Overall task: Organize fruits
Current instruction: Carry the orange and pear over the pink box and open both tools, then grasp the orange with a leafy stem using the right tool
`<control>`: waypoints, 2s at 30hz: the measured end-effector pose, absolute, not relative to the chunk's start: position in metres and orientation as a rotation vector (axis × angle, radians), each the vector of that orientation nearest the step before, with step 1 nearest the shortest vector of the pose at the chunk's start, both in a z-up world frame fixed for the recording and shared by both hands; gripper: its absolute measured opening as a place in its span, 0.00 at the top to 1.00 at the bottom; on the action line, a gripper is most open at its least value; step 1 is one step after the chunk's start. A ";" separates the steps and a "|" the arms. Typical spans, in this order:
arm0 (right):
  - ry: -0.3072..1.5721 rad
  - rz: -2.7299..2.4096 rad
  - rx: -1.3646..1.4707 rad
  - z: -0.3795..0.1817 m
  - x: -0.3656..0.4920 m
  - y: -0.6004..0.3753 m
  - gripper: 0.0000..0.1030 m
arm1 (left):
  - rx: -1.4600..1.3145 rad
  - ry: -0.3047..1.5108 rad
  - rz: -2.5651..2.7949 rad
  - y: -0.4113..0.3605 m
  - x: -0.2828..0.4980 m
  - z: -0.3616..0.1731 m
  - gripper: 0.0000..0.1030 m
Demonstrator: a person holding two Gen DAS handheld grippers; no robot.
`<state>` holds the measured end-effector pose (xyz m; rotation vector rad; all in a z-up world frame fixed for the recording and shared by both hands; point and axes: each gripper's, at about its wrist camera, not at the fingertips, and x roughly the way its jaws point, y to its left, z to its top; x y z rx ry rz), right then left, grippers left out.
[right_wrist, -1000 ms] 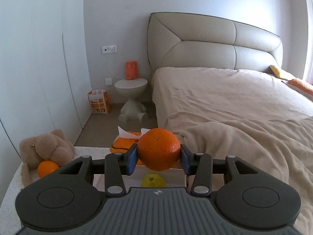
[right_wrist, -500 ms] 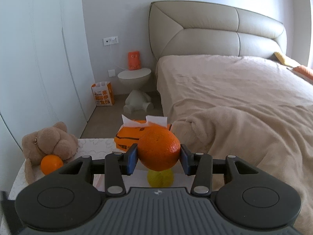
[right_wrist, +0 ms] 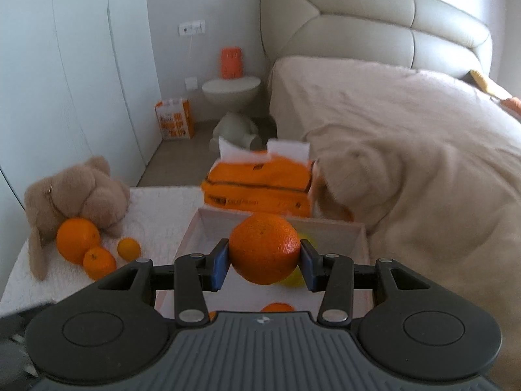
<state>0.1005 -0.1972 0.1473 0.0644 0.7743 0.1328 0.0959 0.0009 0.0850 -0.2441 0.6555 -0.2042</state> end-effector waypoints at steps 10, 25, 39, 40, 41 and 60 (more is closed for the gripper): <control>0.915 0.119 0.060 0.094 0.121 -0.163 0.57 | -0.325 0.643 -0.078 0.054 0.098 0.069 0.41; 0.800 0.198 0.111 0.127 0.095 -0.163 0.37 | -0.271 0.604 0.097 0.091 0.082 0.050 0.41; 0.774 0.416 0.018 0.139 0.094 -0.094 0.31 | -0.265 0.591 0.140 0.127 0.046 0.042 0.41; 0.788 0.418 0.017 0.136 0.099 -0.088 0.31 | -0.264 0.603 0.140 0.129 0.044 0.042 0.41; 0.800 0.421 0.010 0.134 0.103 -0.081 0.31 | -0.264 0.606 0.135 0.131 0.041 0.042 0.41; 0.959 0.387 -0.144 0.070 0.152 0.029 0.44 | -0.276 0.595 0.078 0.160 0.023 0.035 0.41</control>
